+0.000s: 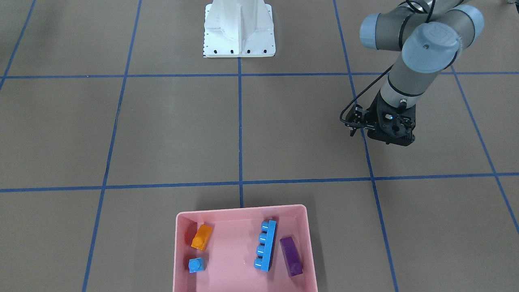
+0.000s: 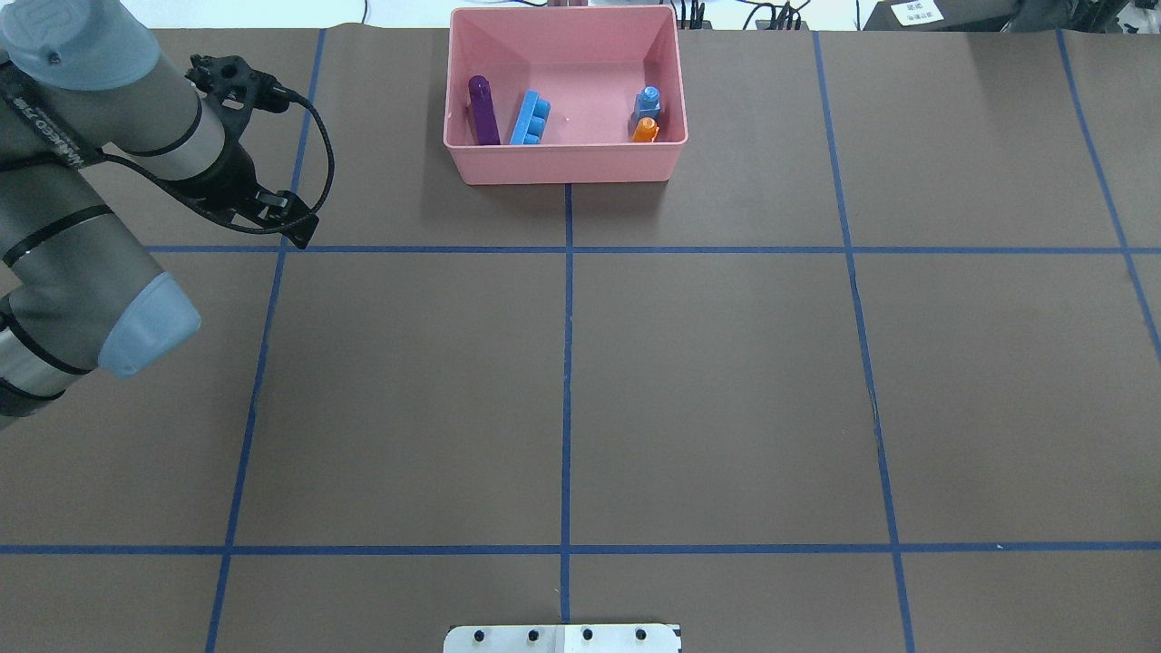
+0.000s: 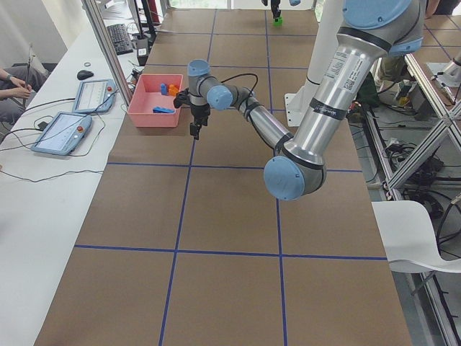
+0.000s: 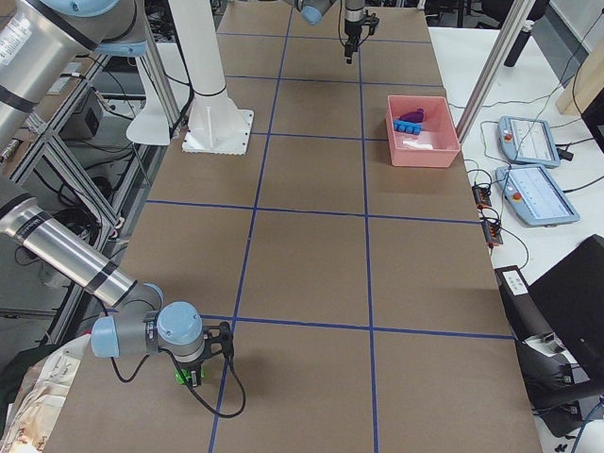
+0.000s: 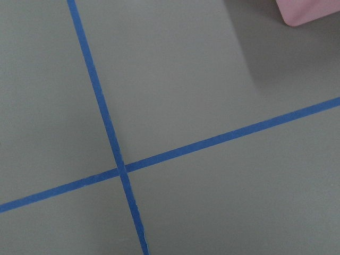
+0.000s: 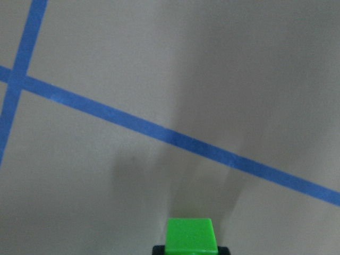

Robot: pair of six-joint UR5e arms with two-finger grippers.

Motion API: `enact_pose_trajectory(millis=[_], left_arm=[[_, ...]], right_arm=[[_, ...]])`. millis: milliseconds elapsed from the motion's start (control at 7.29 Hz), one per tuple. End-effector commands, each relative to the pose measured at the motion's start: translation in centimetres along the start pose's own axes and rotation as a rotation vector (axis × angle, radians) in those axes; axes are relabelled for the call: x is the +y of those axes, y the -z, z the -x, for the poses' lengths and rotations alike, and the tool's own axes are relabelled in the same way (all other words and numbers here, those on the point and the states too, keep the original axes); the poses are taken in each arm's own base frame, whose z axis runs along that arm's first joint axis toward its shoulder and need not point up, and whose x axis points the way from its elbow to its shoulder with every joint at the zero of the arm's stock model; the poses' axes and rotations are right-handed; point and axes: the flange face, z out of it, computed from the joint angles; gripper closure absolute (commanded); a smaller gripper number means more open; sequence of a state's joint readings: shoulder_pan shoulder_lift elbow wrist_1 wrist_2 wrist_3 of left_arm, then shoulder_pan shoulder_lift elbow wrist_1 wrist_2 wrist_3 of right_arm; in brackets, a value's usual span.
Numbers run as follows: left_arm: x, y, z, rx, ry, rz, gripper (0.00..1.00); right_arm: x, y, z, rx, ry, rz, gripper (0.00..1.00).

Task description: Put all blocks into box

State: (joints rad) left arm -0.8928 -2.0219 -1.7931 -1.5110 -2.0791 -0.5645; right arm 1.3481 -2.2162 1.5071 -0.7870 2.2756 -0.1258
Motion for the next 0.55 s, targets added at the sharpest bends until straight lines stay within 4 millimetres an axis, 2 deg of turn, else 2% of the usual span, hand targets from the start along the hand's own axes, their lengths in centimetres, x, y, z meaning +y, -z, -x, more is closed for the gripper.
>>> enact_pose_trajectory(millis=[0,137,411], left_arm=[[0.0,0.1,0.1,0.0,0.001,0.0,0.0],[1.3,-0.1,0.8,0.003,-0.004,0.015,0.0],[2.9,2.5,1.4,0.007,0.001,0.033,0.0]], right_arm=[[-3.5,3.4,1.4,0.004,-0.018,-0.066,1.0],[-7.9,7.0,2.0,0.006,-0.082,-0.084,1.0],[-18.4,14.8,4.2,0.004,-0.145,-0.073,1.0]])
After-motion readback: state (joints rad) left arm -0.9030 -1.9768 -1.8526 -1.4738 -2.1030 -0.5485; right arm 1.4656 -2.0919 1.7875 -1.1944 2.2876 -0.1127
